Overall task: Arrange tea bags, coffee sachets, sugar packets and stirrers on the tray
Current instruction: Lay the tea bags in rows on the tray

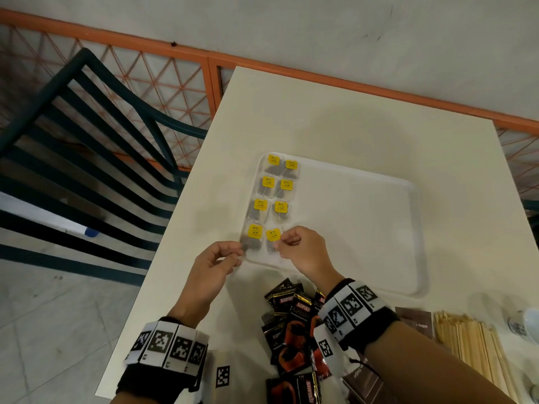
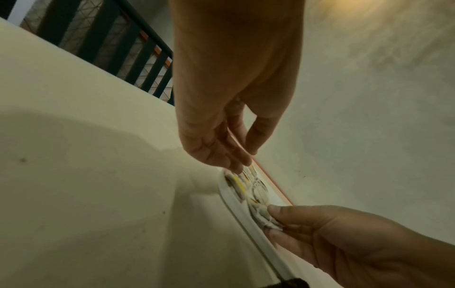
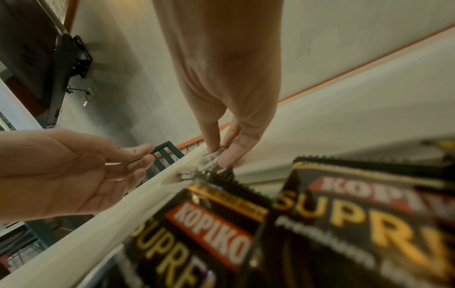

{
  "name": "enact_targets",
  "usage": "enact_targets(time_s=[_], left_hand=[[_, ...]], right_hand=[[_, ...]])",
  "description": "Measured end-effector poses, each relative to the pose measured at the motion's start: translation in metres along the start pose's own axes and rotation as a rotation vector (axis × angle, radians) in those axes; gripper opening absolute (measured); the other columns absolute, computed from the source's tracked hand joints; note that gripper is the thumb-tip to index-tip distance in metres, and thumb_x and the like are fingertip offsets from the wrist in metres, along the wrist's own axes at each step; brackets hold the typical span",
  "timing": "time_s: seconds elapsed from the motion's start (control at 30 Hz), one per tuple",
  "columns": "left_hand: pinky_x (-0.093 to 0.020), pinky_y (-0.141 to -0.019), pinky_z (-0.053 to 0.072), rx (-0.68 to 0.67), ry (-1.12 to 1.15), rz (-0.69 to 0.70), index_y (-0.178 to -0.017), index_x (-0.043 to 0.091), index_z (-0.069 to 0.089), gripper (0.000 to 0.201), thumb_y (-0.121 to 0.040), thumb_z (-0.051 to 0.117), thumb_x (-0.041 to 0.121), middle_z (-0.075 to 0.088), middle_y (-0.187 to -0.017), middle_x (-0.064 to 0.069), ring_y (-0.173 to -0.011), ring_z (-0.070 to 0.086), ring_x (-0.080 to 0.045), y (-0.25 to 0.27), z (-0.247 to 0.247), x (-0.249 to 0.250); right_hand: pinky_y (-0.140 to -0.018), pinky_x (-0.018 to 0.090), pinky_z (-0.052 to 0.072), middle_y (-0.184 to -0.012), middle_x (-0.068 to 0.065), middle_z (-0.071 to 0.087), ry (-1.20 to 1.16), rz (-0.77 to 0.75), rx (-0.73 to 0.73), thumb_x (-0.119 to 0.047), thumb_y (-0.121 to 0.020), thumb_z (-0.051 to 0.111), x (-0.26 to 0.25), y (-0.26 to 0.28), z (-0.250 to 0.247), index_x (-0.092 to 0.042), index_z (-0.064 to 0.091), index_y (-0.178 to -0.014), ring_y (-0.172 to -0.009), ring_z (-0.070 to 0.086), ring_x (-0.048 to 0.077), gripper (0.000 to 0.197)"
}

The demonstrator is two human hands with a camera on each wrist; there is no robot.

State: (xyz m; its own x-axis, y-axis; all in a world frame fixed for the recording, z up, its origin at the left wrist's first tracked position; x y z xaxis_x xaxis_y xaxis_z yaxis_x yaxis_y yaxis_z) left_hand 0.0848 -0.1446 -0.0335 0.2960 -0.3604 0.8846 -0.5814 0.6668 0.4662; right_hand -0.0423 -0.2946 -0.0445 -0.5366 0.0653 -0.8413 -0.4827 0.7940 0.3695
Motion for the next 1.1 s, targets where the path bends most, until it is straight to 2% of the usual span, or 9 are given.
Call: enact_targets(time_s=[0.1,0.17,0.23,0.4,0.47,0.57,0.67,0.9,1.1], left_hand=[[-0.02,-0.073,0.045,-0.025,-0.016,0.0,-0.089,0.018,0.063,0.023,-0.09,0.05,-0.002,0.066,-0.088,-0.001,-0.079,0.059,-0.014,0.004,0.002,-0.002],[-0.021,-0.073,0.046,-0.048,-0.041,0.004,-0.088,0.018,0.064,0.023,-0.09,0.051,-0.001,0.066,-0.088,-0.001,-0.078,0.059,-0.014,0.008,0.003,-0.004],[-0.021,-0.073,0.046,-0.074,-0.074,-0.003,-0.09,0.018,0.064,0.021,-0.09,0.052,0.002,0.067,-0.091,-0.003,-0.079,0.059,-0.015,0.012,0.003,-0.007],[-0.017,-0.068,0.047,-0.143,-0.259,-0.041,-0.091,0.019,0.065,0.015,-0.091,0.054,0.008,0.069,-0.093,-0.005,-0.076,0.06,-0.012,0.024,0.006,-0.023],[-0.014,-0.063,0.046,-0.185,-0.39,-0.026,-0.091,0.019,0.065,0.011,-0.09,0.057,0.012,0.067,-0.09,-0.005,-0.072,0.061,-0.011,0.029,0.009,-0.03],[-0.005,-0.06,0.041,-0.243,-0.611,0.041,-0.098,0.017,0.066,0.013,-0.087,0.06,0.014,0.065,-0.087,0.002,-0.073,0.059,-0.007,0.035,0.016,-0.039],[-0.003,-0.064,0.038,-0.274,-0.749,0.142,-0.101,0.011,0.067,0.019,-0.083,0.06,0.009,0.065,-0.093,0.0,-0.084,0.059,-0.012,0.039,0.027,-0.043],[-0.002,-0.065,0.035,-0.286,-0.774,0.276,-0.109,0.01,0.062,0.031,-0.08,0.07,0.02,0.046,-0.087,0.006,-0.078,0.05,-0.012,0.042,0.039,-0.043],[-0.011,-0.071,0.034,-0.356,-0.859,0.356,-0.113,0.019,0.066,0.039,-0.075,0.074,0.022,0.04,-0.093,0.0,-0.082,0.046,-0.014,0.047,0.057,-0.046]], right_hand=[[-0.074,0.04,0.058,-0.066,0.0,0.058,0.001,0.027,0.037,-0.009,-0.076,0.073,0.001,-0.005,0.002,-0.005,0.062,-0.08,-0.066,0.062,0.022,0.013],[-0.07,0.032,0.057,-0.069,0.002,0.06,0.073,-0.002,0.051,-0.011,-0.077,0.072,-0.001,-0.008,0.003,-0.01,0.06,-0.075,-0.069,0.063,0.024,0.012],[-0.059,0.009,0.044,-0.073,0.002,0.06,0.178,-0.052,0.048,-0.016,-0.078,0.071,-0.004,-0.009,0.003,-0.011,0.06,-0.076,-0.067,0.057,0.016,0.012],[-0.057,0.017,0.036,-0.081,0.001,0.058,0.39,-0.149,-0.013,-0.03,-0.086,0.061,-0.022,0.006,-0.004,-0.013,0.059,-0.085,-0.071,0.052,0.013,0.018],[-0.065,0.022,0.039,-0.088,-0.001,0.057,0.461,-0.271,-0.193,-0.037,-0.086,0.061,-0.038,0.025,0.0,-0.015,0.06,-0.095,-0.074,0.049,0.01,0.024],[-0.097,0.031,0.038,-0.118,-0.003,0.049,0.793,-0.43,-0.63,-0.056,-0.075,0.064,-0.038,0.068,0.023,-0.025,0.051,-0.122,-0.109,0.042,0.012,0.057],[-0.106,0.037,0.029,-0.134,0.002,0.038,1.147,-0.541,-0.771,-0.063,-0.067,0.067,-0.017,0.093,0.034,-0.025,0.042,-0.132,-0.125,0.03,0.02,0.08],[-0.092,0.025,0.03,-0.117,0.001,0.043,0.966,-0.553,-0.713,-0.03,-0.079,0.067,-0.008,0.102,0.024,-0.017,0.058,-0.1,-0.111,0.033,0.017,0.027],[-0.09,0.02,0.034,-0.105,-0.009,0.04,0.815,-0.42,-0.703,-0.028,-0.077,0.072,-0.002,0.095,-0.001,-0.02,0.061,-0.095,-0.102,0.034,0.006,0.022]])
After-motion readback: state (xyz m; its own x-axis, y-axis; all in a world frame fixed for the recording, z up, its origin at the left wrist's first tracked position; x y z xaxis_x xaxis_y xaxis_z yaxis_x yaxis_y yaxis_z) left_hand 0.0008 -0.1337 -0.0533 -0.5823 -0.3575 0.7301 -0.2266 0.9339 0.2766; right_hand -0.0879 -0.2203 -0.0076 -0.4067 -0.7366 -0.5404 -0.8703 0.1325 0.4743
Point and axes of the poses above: each hand's wrist, its own y-axis away from the middle knuckle, its own z-axis out of the palm, x = y × z, the point moved 7 cm from there along -y, towards the middle knuckle
